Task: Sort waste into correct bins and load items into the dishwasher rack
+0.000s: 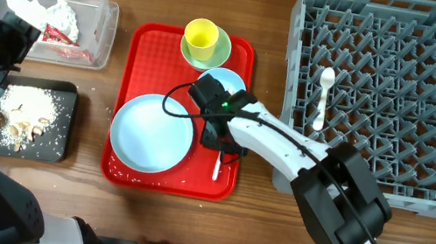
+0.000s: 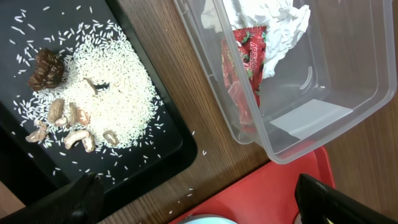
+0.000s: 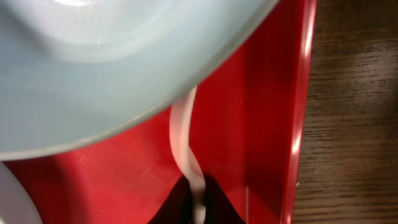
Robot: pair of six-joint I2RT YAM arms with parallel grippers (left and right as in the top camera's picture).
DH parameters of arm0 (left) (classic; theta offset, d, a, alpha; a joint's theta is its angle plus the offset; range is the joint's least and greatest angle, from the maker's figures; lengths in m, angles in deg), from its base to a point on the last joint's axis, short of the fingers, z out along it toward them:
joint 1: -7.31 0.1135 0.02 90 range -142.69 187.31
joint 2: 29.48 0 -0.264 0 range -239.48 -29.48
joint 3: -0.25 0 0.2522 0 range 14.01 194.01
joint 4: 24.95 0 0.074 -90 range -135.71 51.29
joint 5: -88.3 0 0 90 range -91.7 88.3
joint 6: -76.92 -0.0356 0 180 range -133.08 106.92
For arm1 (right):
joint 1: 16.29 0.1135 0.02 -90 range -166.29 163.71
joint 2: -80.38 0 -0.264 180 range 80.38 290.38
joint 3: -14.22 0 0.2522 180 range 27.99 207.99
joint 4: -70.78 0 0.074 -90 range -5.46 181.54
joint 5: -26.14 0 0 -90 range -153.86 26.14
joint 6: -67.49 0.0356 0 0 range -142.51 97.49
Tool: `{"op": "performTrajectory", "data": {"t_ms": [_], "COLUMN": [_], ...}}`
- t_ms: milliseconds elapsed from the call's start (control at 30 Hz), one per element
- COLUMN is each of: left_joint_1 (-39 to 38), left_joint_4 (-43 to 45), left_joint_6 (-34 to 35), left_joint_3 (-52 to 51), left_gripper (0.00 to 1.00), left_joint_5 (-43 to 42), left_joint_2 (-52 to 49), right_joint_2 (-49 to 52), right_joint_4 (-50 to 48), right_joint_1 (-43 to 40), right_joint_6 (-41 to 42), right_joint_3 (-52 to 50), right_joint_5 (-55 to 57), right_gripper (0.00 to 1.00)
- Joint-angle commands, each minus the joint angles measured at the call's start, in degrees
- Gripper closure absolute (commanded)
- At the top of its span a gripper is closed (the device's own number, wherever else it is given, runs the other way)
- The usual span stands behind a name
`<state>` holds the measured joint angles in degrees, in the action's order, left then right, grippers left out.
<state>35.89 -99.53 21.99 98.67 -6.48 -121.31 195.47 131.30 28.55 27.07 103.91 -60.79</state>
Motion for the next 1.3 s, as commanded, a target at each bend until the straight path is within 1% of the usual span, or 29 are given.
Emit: {"op": "performTrajectory", "data": {"t_ms": [0, 100, 133, 167, 267, 367, 400, 433, 467, 633, 733, 867, 933, 1067, 1133, 1267], "left_joint_1": [0.31, 0.31, 0.31, 0.31, 0.31, 0.31, 0.31, 0.31, 0.31, 0.31, 0.31, 0.31, 0.31, 0.31, 0.31, 0.31], "left_joint_4": [0.0, 0.0, 0.0, 0.0, 0.0, 0.0, 0.0, 0.0, 0.0, 0.0, 0.0, 0.0, 0.0, 0.0, 0.0, 0.0], "left_joint_6": [0.13, 0.13, 0.13, 0.13, 0.13, 0.13, 0.13, 0.13, 0.13, 0.13, 0.13, 0.13, 0.13, 0.13, 0.13, 0.13], "left_joint_3": [0.63, 0.63, 0.63, 0.63, 0.63, 0.63, 0.63, 0.63, 0.63, 0.63, 0.63, 0.63, 0.63, 0.63, 0.63, 0.63], "left_gripper": [0.0, 0.0, 0.0, 0.0, 0.0, 0.0, 0.0, 0.0, 0.0, 0.0, 0.0, 0.0, 0.0, 0.0, 0.0, 0.0], "left_joint_5": [-0.09, -0.07, -0.09, -0.09, -0.09, -0.09, -0.09, -0.09, -0.09, -0.09, -0.09, -0.09, -0.09, -0.09, -0.09, -0.09], "left_joint_2": [-0.17, -0.17, -0.17, -0.17, -0.17, -0.17, -0.17, -0.17, -0.17, -0.17, -0.17, -0.17, -0.17, -0.17, -0.17, -0.17], "right_joint_2": [1.49, -0.37, -1.25, -2.19, -6.45, -12.52, -15.58, -21.81, -24.87, -32.57, -32.83, -30.36, -27.47, -21.51, -19.02, -15.37], "right_joint_4": [1.57, 2.64, 3.21, 3.78, 6.05, 6.78, 7.04, 6.86, 6.62, 4.7, 2.89, -0.48, -2.64, -4.02, -4.11, -3.98], "right_joint_1": [-0.04, -0.04, -0.04, -0.04, -0.04, -0.85, -1.68, -4.11, -5.73, -14.53, -20.02, -26.82, -30.36, -33.73, -34.42, -34.47], "right_joint_6": [-0.11, -0.44, -1.03, -1.62, -1.68, -5.42, -7.15, -12.26, -15.3, -29.99, -36.09, -36.68, -39.19, -41.44, -43.95, -51.36], "right_joint_3": [1.03, 1.55, 1.86, 2.19, 3.74, 5.4, 6.01, 6.73, 6.73, 6.73, 6.6, 5.03, 4.28, 4.26, 4.26, 4.26], "right_joint_5": [0.24, 0.22, 0.04, -0.15, -0.13, 0.28, 1.31, 4.09, 5.7, 9.62, 11.19, 16.61, 16.7, 16.2, 13.38, 1.86], "right_gripper": [0.91, 0.92, 0.95, 0.96, 0.96, 0.96, 0.96, 0.96, 0.96, 0.96, 0.96, 0.96, 0.96, 0.96, 0.96, 0.94]}}
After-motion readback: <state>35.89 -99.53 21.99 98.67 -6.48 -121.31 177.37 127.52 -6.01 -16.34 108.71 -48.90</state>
